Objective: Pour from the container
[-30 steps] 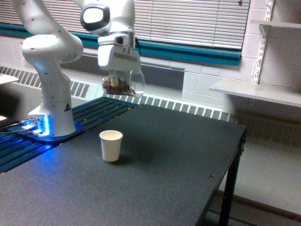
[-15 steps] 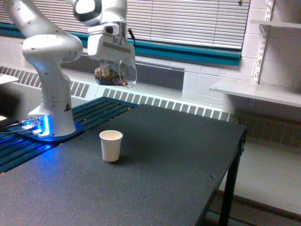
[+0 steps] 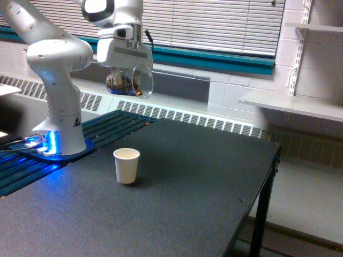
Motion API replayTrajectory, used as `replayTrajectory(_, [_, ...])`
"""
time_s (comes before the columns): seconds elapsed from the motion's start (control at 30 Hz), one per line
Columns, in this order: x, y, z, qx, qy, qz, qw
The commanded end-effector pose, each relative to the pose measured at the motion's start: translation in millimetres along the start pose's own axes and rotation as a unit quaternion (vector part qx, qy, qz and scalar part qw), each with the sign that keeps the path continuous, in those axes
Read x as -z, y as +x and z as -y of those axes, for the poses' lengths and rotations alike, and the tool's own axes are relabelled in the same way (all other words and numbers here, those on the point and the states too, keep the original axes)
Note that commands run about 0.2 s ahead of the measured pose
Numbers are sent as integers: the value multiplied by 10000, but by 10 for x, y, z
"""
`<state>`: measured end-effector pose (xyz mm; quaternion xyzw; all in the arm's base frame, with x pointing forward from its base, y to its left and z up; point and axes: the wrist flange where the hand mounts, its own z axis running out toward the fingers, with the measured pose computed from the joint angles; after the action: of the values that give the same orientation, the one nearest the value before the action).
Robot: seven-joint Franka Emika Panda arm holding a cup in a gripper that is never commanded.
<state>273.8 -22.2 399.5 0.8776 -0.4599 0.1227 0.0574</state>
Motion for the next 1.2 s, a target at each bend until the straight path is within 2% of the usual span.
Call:
replayTrajectory(0.03, [-112,-107,-53,-221,-113,160,9996])
replayTrajectory(0.57, [-202,-92,-136,-417,-210,423,9980])
replayTrajectory(1.2, [-314,-154,-255,-256,-569,744,9953])
